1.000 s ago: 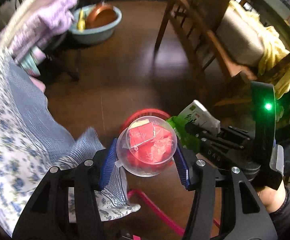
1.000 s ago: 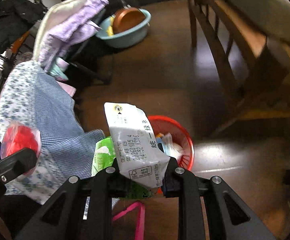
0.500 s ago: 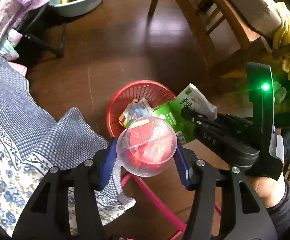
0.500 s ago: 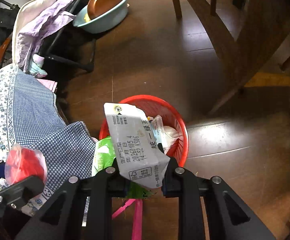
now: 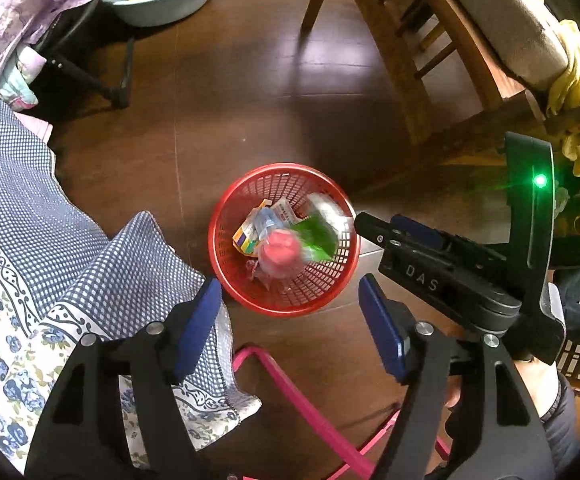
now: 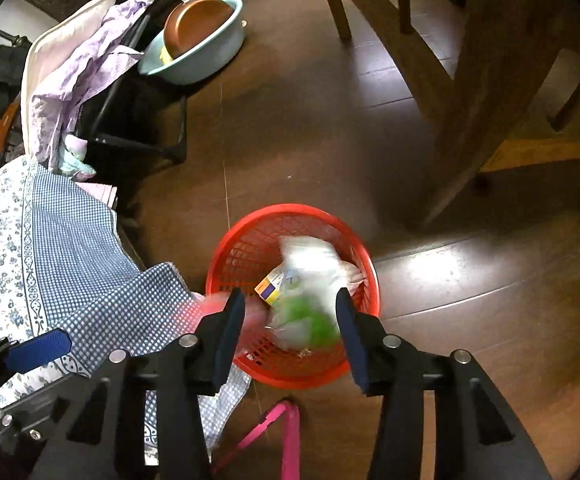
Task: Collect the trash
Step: 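Open both tools over the red basket to drop the cup and carton, then move both open tools back up to the bed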
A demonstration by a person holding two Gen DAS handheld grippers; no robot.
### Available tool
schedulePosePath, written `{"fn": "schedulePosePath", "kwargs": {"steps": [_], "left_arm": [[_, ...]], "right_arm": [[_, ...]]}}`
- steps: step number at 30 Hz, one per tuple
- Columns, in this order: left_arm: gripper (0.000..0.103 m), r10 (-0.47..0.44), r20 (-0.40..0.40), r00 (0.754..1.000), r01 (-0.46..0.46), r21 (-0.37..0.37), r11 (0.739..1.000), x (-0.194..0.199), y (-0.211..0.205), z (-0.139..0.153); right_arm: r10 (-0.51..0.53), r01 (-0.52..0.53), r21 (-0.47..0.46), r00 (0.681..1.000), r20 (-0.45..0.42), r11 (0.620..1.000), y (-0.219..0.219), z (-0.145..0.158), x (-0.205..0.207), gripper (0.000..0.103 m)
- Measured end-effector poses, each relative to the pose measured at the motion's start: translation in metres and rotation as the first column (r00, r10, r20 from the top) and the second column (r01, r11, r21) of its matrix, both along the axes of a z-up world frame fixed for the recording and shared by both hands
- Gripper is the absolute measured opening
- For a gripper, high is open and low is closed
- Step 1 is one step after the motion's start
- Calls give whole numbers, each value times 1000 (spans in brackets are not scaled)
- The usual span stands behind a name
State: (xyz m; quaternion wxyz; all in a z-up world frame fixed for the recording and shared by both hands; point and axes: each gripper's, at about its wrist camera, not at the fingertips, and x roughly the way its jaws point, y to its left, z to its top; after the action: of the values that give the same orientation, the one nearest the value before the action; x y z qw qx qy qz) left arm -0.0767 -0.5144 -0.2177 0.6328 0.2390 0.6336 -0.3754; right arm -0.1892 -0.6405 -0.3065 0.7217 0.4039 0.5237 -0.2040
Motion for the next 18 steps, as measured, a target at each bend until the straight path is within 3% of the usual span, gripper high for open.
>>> {"fn": "schedulePosePath", "kwargs": {"steps": [8, 12, 18], "left_arm": [[70, 21, 19, 1000, -20, -25, 999, 5, 6, 10], [71, 32, 54, 998, -30, -41, 999, 6, 11, 20], [72, 106, 77, 991, -97, -105, 990, 16, 29, 46]], "right_arm": [[29, -30, -54, 999, -13, 998, 3, 20, 5, 51], [36, -38, -88, 999, -28, 995, 7, 33, 9, 65], [16, -19, -125, 1000, -25, 992, 11, 59, 14, 75]]}}
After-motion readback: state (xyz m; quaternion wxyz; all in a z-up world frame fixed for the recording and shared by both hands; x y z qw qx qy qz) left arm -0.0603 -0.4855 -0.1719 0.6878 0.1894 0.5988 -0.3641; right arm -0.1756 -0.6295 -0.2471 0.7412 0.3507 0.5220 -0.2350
